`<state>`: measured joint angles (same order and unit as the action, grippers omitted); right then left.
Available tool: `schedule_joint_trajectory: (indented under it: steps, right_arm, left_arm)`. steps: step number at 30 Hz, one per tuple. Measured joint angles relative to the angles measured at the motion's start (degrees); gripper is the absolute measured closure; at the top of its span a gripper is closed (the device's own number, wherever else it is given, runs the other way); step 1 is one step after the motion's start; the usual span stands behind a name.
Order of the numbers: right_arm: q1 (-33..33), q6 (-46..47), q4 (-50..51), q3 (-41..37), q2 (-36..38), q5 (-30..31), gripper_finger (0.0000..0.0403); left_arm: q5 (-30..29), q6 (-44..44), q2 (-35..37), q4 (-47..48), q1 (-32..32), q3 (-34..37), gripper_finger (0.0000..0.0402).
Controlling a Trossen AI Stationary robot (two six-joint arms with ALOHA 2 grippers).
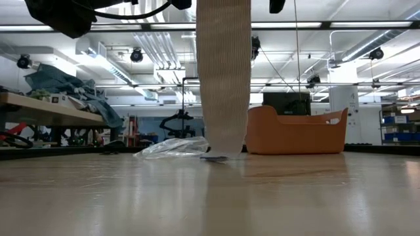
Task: Roll bandage
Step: Roll the brown bandage
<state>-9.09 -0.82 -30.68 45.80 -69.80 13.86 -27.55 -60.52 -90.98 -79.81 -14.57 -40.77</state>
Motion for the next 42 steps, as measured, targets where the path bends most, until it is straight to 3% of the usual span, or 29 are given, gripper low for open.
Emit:
schedule_joint_trajectory:
  steps: [6, 30, 38, 42]
  right_arm:
    - [-1.8, -6.8, 0.5, 0.0, 0.0, 5.0, 0.0379]
    - [-10.4, -40.2, 7.6, 3.7, 0.1, 27.7, 0.0379]
    - [-13.5, -48.2, 7.8, 3.7, 0.1, 30.3, 0.0379]
    - [-15.1, -50.9, 9.0, 3.7, 0.1, 30.2, 0.0379]
  left_arm:
    - [-6.2, -1.4, 0.0, 0.3, 0.0, 0.0, 0.03]
    - [-11.3, 3.4, 0.6, 3.3, 1.0, 0.1, 0.0315]
    - [-9.8, 14.7, 6.3, 3.3, 1.6, 1.6, 0.03]
    - [-2.4, 30.0, 12.7, 12.5, 3.8, 3.1, 0.0301]
